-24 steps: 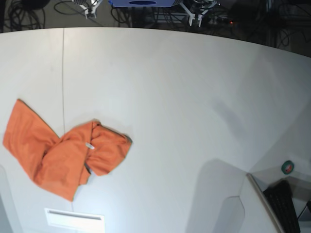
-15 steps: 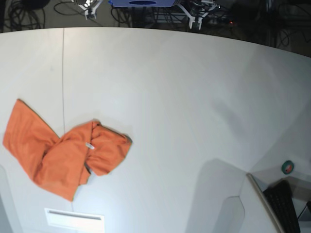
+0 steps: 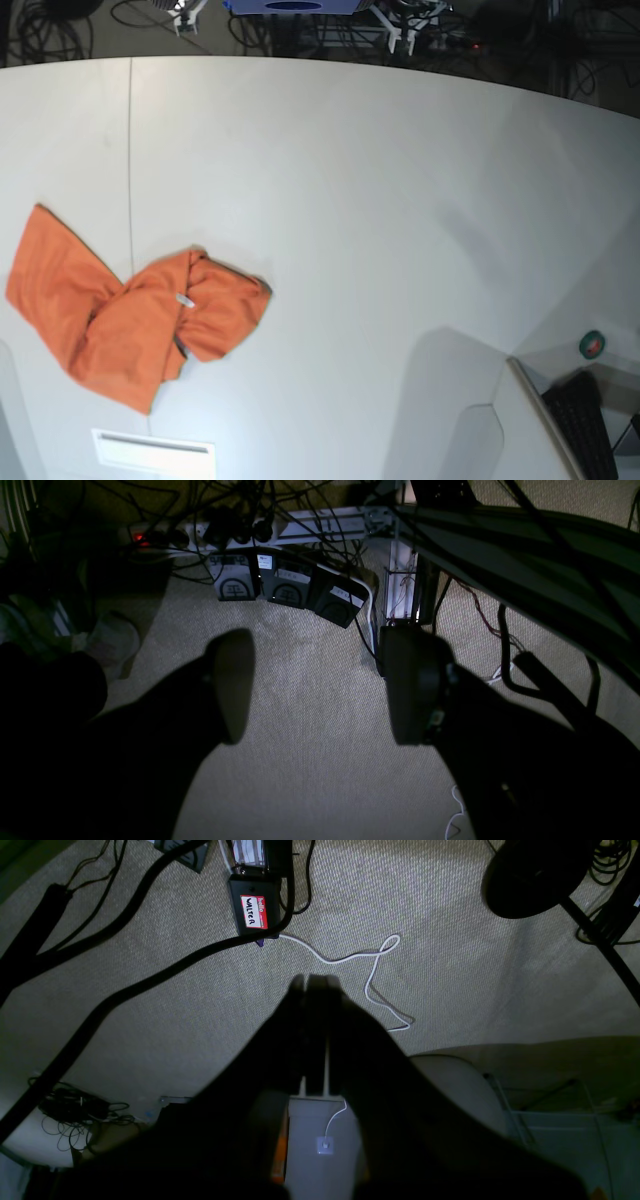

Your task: Layout the t-shirt on the table in an organized manner, then fold the t-shirt properly

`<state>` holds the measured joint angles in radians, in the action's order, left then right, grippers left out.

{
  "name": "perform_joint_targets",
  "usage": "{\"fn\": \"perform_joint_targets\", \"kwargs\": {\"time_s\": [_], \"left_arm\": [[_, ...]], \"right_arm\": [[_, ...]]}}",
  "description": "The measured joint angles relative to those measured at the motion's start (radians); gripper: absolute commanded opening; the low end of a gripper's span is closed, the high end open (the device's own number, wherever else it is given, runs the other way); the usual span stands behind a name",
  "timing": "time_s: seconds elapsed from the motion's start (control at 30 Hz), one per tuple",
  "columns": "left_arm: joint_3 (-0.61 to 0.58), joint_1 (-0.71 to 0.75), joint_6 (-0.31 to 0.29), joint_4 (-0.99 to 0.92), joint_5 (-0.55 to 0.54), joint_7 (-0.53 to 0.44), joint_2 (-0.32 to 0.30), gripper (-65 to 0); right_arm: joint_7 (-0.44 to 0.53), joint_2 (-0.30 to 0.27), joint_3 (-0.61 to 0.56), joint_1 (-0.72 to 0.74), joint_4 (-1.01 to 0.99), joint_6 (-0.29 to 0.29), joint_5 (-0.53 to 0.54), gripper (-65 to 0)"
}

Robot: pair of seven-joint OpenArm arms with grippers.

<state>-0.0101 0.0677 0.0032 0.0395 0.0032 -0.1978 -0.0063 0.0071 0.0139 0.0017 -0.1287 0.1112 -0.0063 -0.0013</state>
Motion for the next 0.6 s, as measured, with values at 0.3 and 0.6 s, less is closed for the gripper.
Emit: {"fn": "perform_joint_targets", "kwargs": {"time_s": [0.3, 0.6], "left_arm": [[0.000, -0.001, 0.000, 0.004, 0.000, -0.001, 0.000, -28.6], [0.000, -0.001, 0.000, 0.003, -0.002, -0.001, 0.000, -65.0]], "right_arm": [[0.001, 0.000, 0.000, -0.005, 0.000, 0.000, 0.000, -65.0], [0.000, 0.000, -0.002, -0.013, 0.000, 0.000, 0.000, -65.0]]}}
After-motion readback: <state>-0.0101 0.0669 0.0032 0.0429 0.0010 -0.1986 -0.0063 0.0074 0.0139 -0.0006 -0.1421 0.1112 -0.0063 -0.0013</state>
